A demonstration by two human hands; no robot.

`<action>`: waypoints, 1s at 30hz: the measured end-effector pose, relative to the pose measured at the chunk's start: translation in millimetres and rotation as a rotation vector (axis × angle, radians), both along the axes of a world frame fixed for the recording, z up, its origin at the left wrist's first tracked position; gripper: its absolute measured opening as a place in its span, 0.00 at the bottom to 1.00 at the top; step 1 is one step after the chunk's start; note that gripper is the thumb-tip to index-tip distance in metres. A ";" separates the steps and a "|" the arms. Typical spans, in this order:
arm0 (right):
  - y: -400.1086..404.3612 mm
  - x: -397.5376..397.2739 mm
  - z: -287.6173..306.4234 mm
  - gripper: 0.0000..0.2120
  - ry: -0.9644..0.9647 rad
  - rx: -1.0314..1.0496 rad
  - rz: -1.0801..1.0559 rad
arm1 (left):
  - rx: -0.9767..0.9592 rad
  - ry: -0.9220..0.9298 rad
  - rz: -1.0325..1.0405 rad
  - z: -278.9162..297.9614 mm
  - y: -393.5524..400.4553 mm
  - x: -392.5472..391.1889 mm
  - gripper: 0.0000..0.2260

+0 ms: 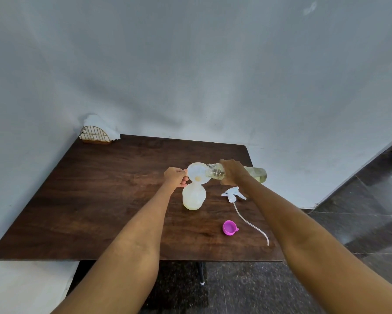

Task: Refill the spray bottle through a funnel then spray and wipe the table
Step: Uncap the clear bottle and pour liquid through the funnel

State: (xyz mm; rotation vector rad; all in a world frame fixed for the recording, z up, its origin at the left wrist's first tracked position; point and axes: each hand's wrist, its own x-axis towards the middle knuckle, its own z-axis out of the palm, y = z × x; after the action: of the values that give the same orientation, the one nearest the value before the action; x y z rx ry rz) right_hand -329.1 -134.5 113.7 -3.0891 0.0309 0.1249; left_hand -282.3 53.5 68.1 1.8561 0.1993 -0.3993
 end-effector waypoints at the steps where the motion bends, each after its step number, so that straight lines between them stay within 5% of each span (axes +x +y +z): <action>1: -0.1 0.1 -0.2 0.22 0.000 0.000 -0.001 | 0.001 0.002 0.000 -0.5 0.1 0.1 0.09; 30: -1.5 3.5 -3.2 0.22 0.008 -0.033 -0.002 | -0.017 -0.006 0.003 0.3 1.4 -2.3 0.10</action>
State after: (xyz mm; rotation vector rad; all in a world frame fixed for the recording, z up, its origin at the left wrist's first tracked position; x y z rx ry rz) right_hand -325.6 -136.0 110.5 -3.1216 0.0364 0.1378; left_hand -284.7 55.0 68.4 1.8397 0.1936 -0.3924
